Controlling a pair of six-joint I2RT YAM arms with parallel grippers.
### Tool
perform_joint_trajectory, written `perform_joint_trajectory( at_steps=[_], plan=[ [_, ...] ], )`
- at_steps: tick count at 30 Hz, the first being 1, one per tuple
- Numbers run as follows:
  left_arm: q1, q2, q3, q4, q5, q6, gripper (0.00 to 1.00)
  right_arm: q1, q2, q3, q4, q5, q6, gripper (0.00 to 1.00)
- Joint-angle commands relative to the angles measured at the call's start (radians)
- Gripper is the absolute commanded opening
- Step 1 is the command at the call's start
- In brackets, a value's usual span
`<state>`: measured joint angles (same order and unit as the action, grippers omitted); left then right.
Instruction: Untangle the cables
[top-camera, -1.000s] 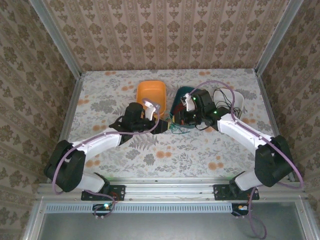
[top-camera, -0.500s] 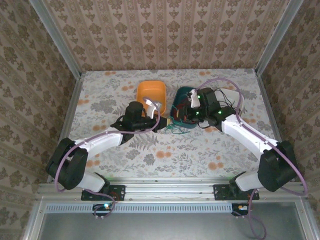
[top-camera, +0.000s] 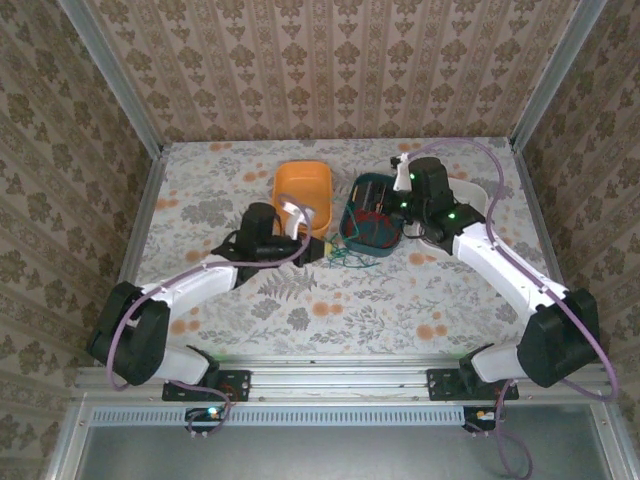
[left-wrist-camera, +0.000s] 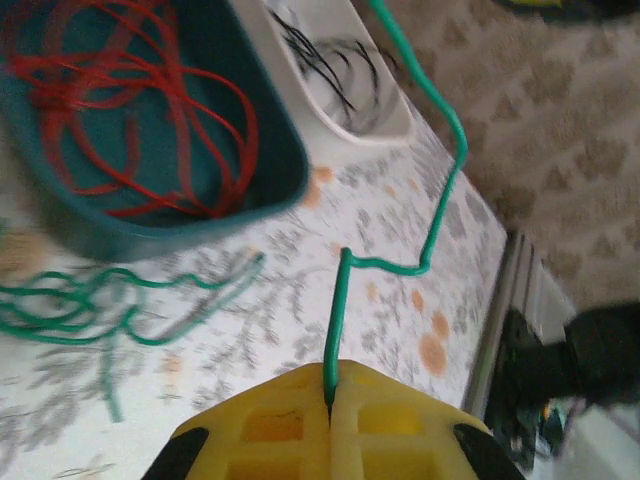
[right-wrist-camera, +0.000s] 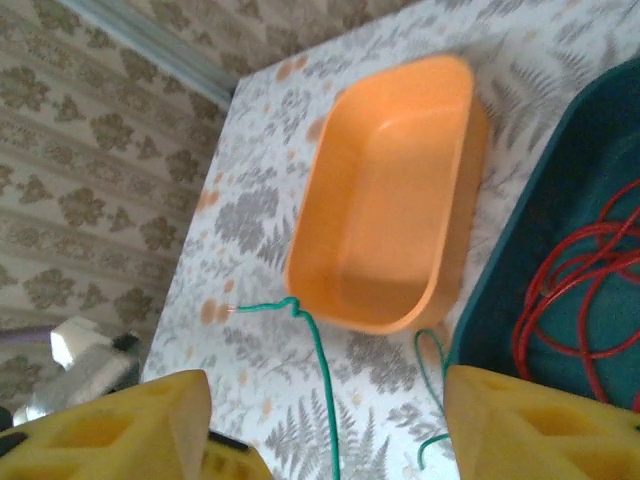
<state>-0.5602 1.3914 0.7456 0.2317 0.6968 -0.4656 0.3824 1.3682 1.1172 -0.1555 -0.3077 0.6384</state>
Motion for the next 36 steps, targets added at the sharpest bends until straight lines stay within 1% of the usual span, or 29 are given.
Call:
perform_joint_trajectory(
  at_steps=[1,2,4,6,9,11,14,16,18,19,21,24,25,26,28,30,32,34,36],
  plan=[
    [0.096,-0.043,-0.001,0.078,-0.095,-0.121,0.00,-0.004,-0.066,-0.001,-0.008,0.128,-0.009,0.68],
    [0.148,-0.044,0.009,0.071,-0.129,-0.135,0.00,-0.004,-0.080,-0.004,-0.021,0.148,-0.023,0.68],
    [0.189,-0.032,0.051,0.018,-0.192,-0.127,0.00,-0.003,-0.093,-0.007,-0.063,0.168,-0.043,0.68],
    [0.210,0.008,0.123,-0.076,-0.258,-0.079,0.00,-0.004,-0.098,-0.014,-0.089,0.171,-0.057,0.68],
    [0.230,0.120,0.257,-0.202,-0.333,-0.034,0.00,-0.004,-0.108,-0.033,-0.111,0.174,-0.065,0.67],
    [0.242,0.216,0.347,-0.267,-0.345,-0.030,0.00,-0.002,-0.112,-0.036,-0.132,0.186,-0.072,0.67],
    [0.249,0.328,0.429,-0.301,-0.356,-0.034,0.00,0.001,-0.123,-0.040,-0.161,0.200,-0.093,0.67],
    [0.250,0.389,0.475,-0.312,-0.351,-0.035,0.00,0.009,-0.134,-0.044,-0.176,0.209,-0.108,0.67],
    [0.249,0.437,0.521,-0.328,-0.318,-0.034,0.00,0.021,-0.144,-0.046,-0.197,0.223,-0.125,0.67],
    [0.243,0.456,0.542,-0.336,-0.305,-0.030,0.07,0.029,-0.148,-0.049,-0.208,0.231,-0.134,0.67],
    [0.230,0.474,0.574,-0.350,-0.292,-0.012,0.16,0.042,-0.157,-0.059,-0.222,0.244,-0.148,0.67],
    [0.200,0.468,0.612,-0.393,-0.318,0.044,0.35,0.051,-0.171,-0.079,-0.228,0.259,-0.152,0.68],
    [0.190,0.456,0.618,-0.405,-0.327,0.066,0.45,0.052,-0.175,-0.085,-0.228,0.261,-0.152,0.67],
    [0.180,0.440,0.620,-0.421,-0.339,0.090,0.53,0.054,-0.179,-0.088,-0.228,0.262,-0.152,0.68],
    [0.152,0.395,0.614,-0.459,-0.372,0.153,0.63,0.053,-0.187,-0.095,-0.226,0.270,-0.155,0.68],
    [0.111,0.343,0.596,-0.504,-0.428,0.222,0.69,0.053,-0.190,-0.098,-0.225,0.281,-0.158,0.68],
    [0.040,0.302,0.568,-0.556,-0.470,0.284,0.73,0.053,-0.187,-0.099,-0.226,0.290,-0.162,0.67],
    [-0.015,0.279,0.539,-0.600,-0.513,0.307,0.74,0.052,-0.184,-0.104,-0.229,0.316,-0.155,0.67],
    [-0.071,0.272,0.502,-0.624,-0.568,0.293,0.74,0.044,-0.182,-0.109,-0.230,0.338,-0.142,0.67]
  ],
)
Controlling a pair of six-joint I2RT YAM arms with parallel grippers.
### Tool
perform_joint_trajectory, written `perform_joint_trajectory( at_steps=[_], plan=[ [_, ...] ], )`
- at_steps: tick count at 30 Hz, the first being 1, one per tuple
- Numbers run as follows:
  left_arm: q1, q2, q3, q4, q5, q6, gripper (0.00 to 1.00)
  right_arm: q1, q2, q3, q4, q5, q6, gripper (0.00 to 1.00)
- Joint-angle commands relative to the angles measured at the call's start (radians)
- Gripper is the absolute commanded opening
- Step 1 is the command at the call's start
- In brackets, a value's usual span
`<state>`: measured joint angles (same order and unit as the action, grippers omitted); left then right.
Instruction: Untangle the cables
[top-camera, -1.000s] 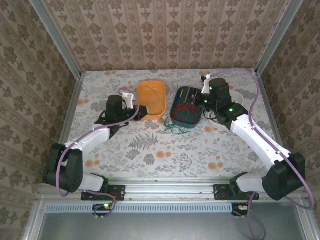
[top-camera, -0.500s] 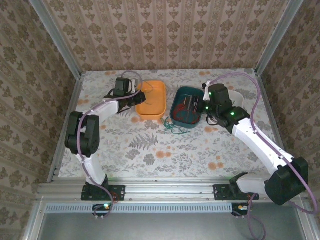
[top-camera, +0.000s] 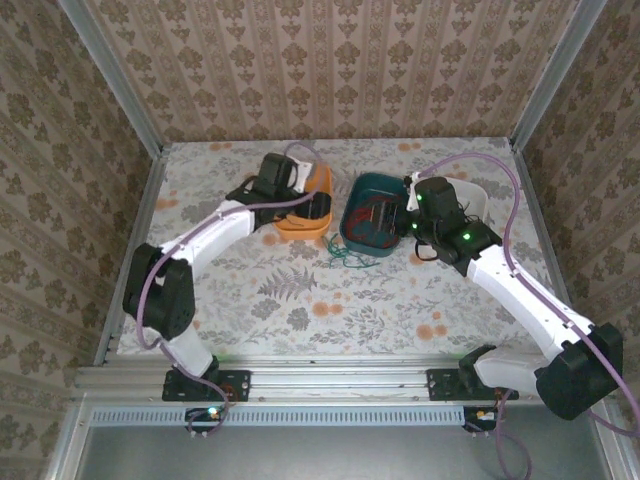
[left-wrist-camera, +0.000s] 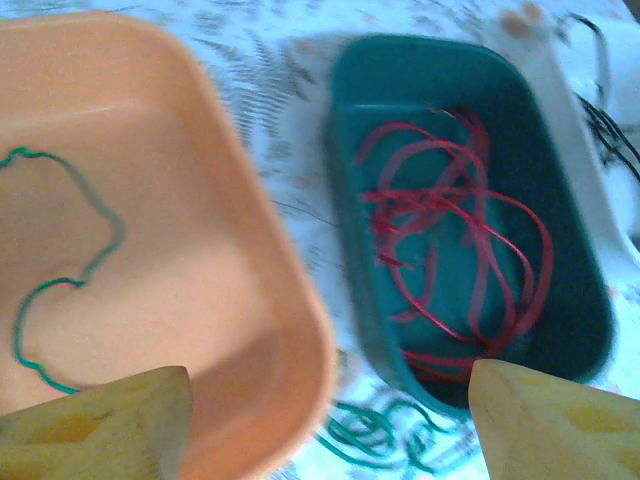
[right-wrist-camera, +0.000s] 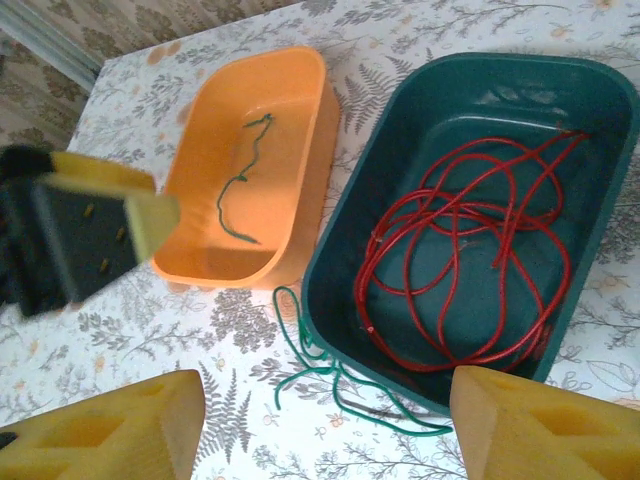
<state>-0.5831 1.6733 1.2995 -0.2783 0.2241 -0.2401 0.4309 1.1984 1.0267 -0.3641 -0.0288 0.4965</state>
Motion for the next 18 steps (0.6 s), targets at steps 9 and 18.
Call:
perform_joint_trajectory(
  at_steps=[9,18],
  plan=[
    [-0.181,0.059,-0.152,-0.120,-0.224,-0.043,0.66,-0.017,-0.007,-0.018,-0.022,0.045,-0.001,0.67],
    [-0.179,0.154,-0.141,-0.023,-0.175,-0.043,0.44,-0.017,-0.004,-0.005,-0.038,0.042,-0.007,0.67]
  ],
)
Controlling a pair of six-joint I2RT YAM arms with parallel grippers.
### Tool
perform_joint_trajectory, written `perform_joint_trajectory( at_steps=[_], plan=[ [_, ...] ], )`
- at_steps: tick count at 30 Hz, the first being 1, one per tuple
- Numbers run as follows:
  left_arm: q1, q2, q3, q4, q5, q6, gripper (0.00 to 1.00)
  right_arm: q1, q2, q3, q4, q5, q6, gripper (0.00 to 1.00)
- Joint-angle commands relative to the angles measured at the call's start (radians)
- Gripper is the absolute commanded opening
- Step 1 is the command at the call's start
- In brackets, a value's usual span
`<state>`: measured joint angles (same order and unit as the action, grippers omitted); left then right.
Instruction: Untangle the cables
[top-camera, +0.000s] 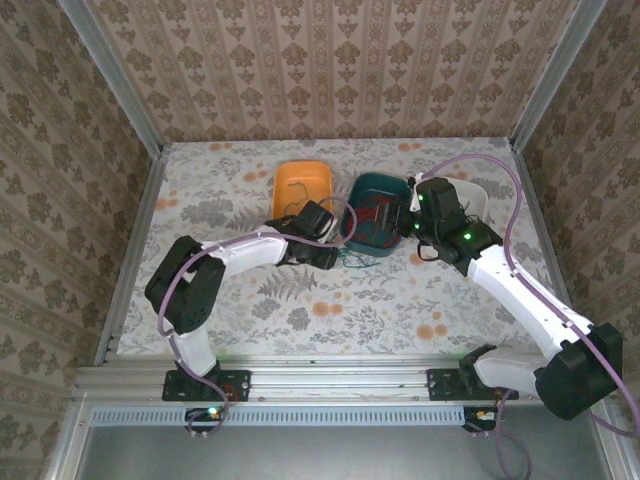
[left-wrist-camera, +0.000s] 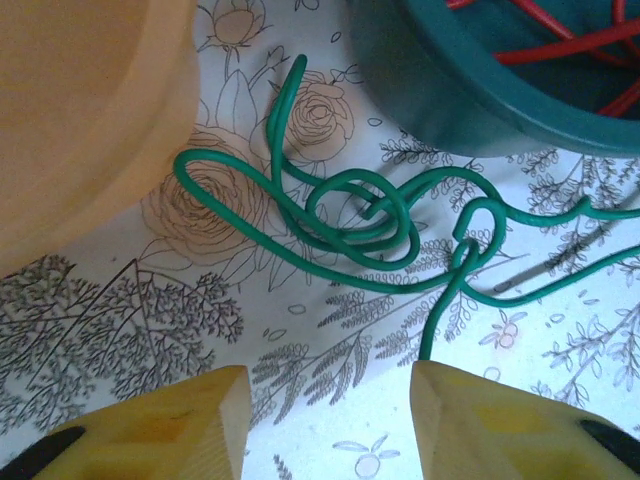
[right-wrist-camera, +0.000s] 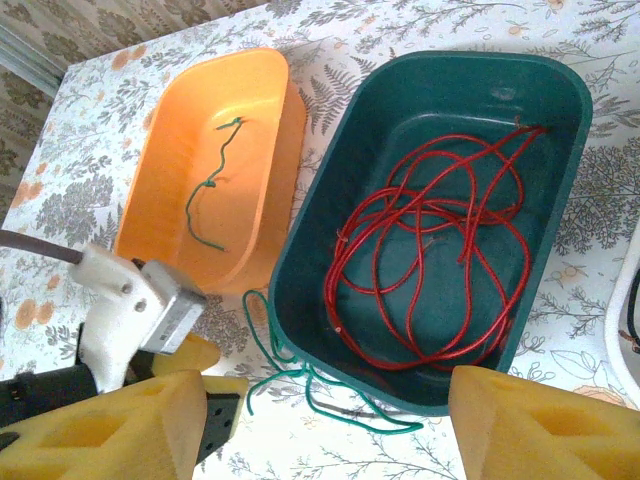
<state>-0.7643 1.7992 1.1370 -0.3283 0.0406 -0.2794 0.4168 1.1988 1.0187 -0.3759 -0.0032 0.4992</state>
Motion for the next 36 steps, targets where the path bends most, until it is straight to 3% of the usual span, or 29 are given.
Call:
perform_joint_trajectory(
  at_steps=[1,12,19,24,28,33,36],
  plan=[
    [0.002,0.038,0.022,0.037,0.012,-0.003,0.41,-0.002,-0.005,0.002,-0.026,0.017,-0.011,0.67],
    [0.006,0.042,0.005,0.079,0.067,-0.009,0.38,-0.002,-0.002,-0.003,-0.029,0.002,-0.017,0.66],
    [0.015,-0.025,-0.042,0.093,0.149,-0.010,0.48,-0.002,-0.002,-0.019,-0.018,0.000,-0.014,0.66],
    [0.007,0.023,-0.036,0.115,0.209,-0.018,0.47,-0.003,0.000,-0.017,-0.020,-0.001,-0.015,0.66],
    [0.003,0.085,0.000,0.122,0.242,-0.029,0.39,-0.002,-0.003,-0.014,-0.030,0.003,-0.020,0.66],
    [0.002,0.120,0.025,0.128,0.246,-0.034,0.18,-0.002,-0.018,-0.021,-0.038,0.005,-0.023,0.66],
    [0.003,0.103,0.014,0.134,0.250,-0.030,0.00,-0.003,-0.023,-0.034,-0.040,-0.011,-0.031,0.66]
  ],
)
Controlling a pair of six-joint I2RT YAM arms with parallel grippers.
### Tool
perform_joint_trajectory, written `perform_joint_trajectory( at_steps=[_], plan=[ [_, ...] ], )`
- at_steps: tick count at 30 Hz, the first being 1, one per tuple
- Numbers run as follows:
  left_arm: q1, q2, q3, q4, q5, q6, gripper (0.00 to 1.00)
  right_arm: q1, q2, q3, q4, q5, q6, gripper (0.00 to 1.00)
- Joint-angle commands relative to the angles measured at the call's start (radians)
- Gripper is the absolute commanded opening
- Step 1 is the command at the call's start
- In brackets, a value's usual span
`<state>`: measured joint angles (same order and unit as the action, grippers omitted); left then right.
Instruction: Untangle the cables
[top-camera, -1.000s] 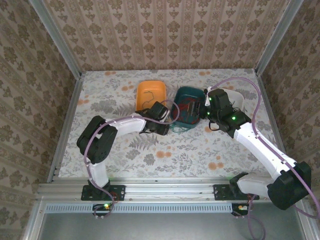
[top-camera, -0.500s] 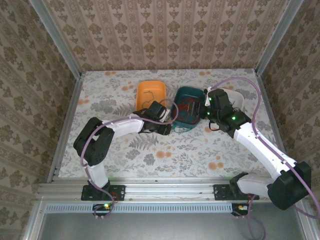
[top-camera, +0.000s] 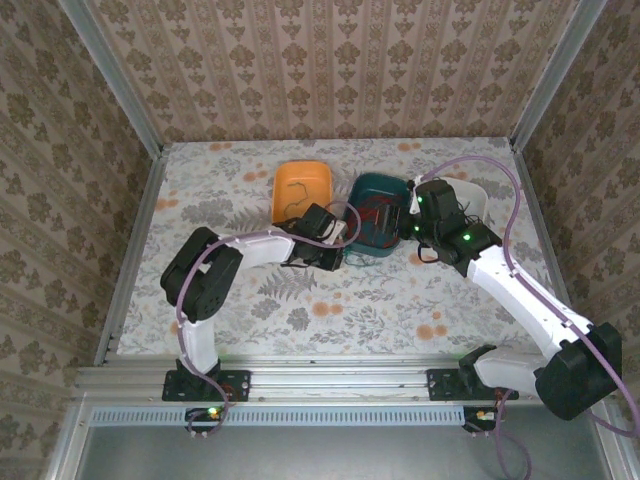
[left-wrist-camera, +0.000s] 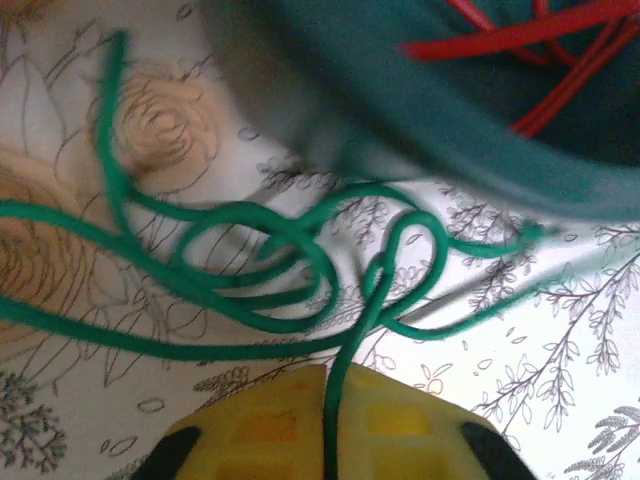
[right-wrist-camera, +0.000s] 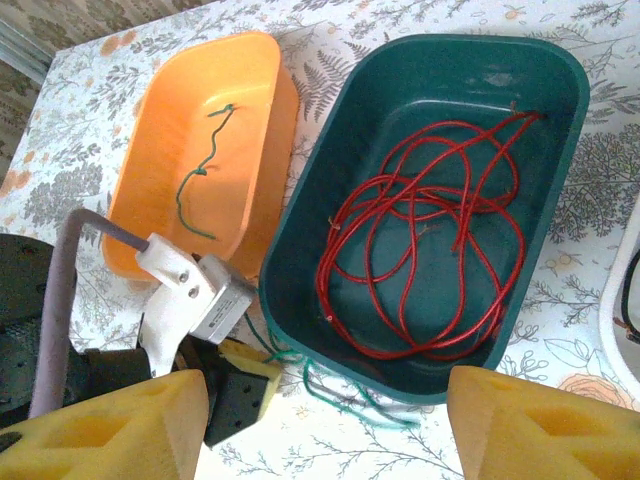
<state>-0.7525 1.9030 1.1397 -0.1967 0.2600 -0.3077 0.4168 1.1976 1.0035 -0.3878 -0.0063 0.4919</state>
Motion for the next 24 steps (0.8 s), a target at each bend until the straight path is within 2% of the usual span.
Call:
perform_joint_trajectory(
  at_steps=[1,8,14,24],
  plan=[
    [-0.009,-0.016,0.001,0.006,0.031,0.003,0.00,-0.003,-0.019,-0.025,-0.028,-0.022,-0.029,0.66],
    [-0.004,-0.241,-0.170,0.055,0.092,0.054,0.00,0.009,0.059,-0.054,-0.046,-0.228,-0.079,0.64],
    [0.010,-0.402,-0.297,0.116,0.170,0.053,0.00,0.064,0.183,-0.053,-0.035,-0.326,-0.117,0.63],
    [0.039,-0.439,-0.304,0.173,0.191,0.028,0.00,0.085,0.338,-0.047,0.015,-0.329,-0.125,0.57]
  ],
)
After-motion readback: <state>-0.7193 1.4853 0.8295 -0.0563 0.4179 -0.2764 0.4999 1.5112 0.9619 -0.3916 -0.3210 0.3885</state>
